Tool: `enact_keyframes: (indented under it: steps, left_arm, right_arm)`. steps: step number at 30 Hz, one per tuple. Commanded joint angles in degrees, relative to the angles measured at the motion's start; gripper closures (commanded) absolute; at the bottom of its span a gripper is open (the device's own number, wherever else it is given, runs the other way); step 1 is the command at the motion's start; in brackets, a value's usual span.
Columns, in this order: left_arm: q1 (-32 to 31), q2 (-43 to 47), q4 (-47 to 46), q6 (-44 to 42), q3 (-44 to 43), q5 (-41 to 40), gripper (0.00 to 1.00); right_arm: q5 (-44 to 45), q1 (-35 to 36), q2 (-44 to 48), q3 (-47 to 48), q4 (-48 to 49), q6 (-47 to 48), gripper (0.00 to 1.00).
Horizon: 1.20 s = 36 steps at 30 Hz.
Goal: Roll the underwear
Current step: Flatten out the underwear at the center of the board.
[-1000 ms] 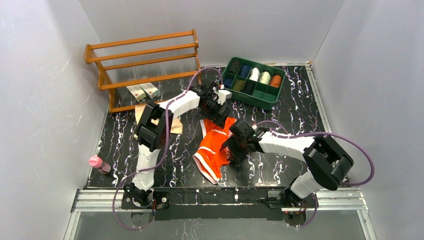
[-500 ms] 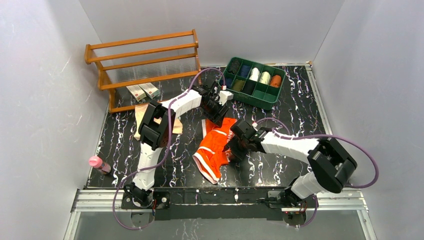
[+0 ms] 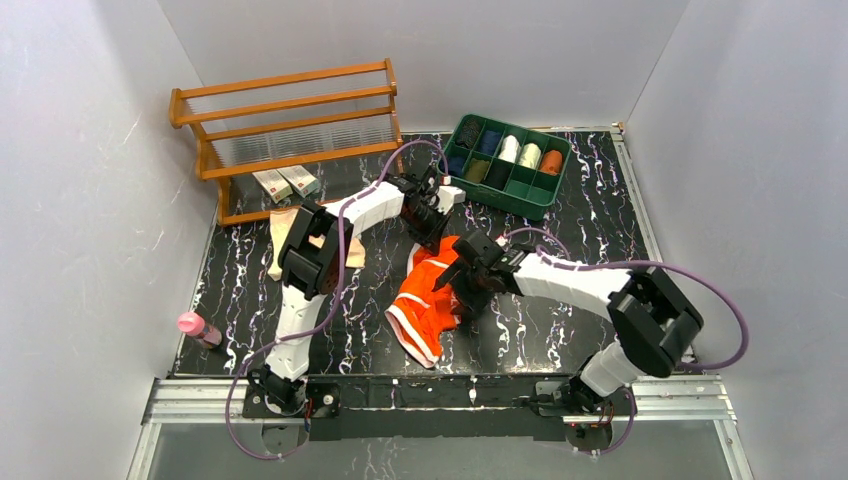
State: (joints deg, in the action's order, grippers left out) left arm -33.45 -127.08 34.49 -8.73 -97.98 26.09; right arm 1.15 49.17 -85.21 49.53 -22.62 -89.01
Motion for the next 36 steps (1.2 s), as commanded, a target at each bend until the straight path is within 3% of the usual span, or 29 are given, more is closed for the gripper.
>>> enact_keyframes:
  steps: [1, 7, 9, 12, 16, 17, 28, 36]
  left_arm:
    - [-0.47, 3.85, 0.56, 3.04, 3.83, -0.52, 1.00]
    - [-0.47, 5.54, -0.65, 3.98, 6.60, -2.50, 1.00]
    - [-0.47, 5.85, -0.65, 3.92, 7.62, -2.83, 1.00]
    - [-0.47, 6.58, -1.32, 4.53, 8.79, -4.44, 1.00]
    - [-0.27, 7.66, -2.50, 6.56, 9.41, -7.77, 1.00]
    - [-0.06, 8.07, -2.90, 7.18, 9.67, -8.14, 1.00]
    - [6.77, 23.66, -10.99, 19.01, 21.85, -11.44, 1.00]
    - [8.19, 50.32, -9.73, 33.79, 39.64, -16.05, 1.00]
  right_arm:
    - [-2.92, 0.14, -4.68, 4.83, -3.10, -2.19, 0.30]
    - [-4.11, 0.14, -10.53, 8.63, -3.63, -0.27, 0.33]
    - [-4.76, 0.14, -11.69, 9.06, -3.91, 0.32, 0.39]
    - [-5.72, 0.14, -12.40, 8.68, -3.66, 1.55, 0.56]
    - [-6.48, 0.14, -11.30, 7.38, -1.76, 3.80, 0.96]
    - [-6.41, 0.14, -10.67, 6.92, -1.06, 4.52, 0.98]
    - [-1.75, 0.07, 1.56, 6.25, 3.87, 24.62, 0.99]
    - [4.06, -8.00, 20.84, -3.59, 5.59, 32.49, 0.99]
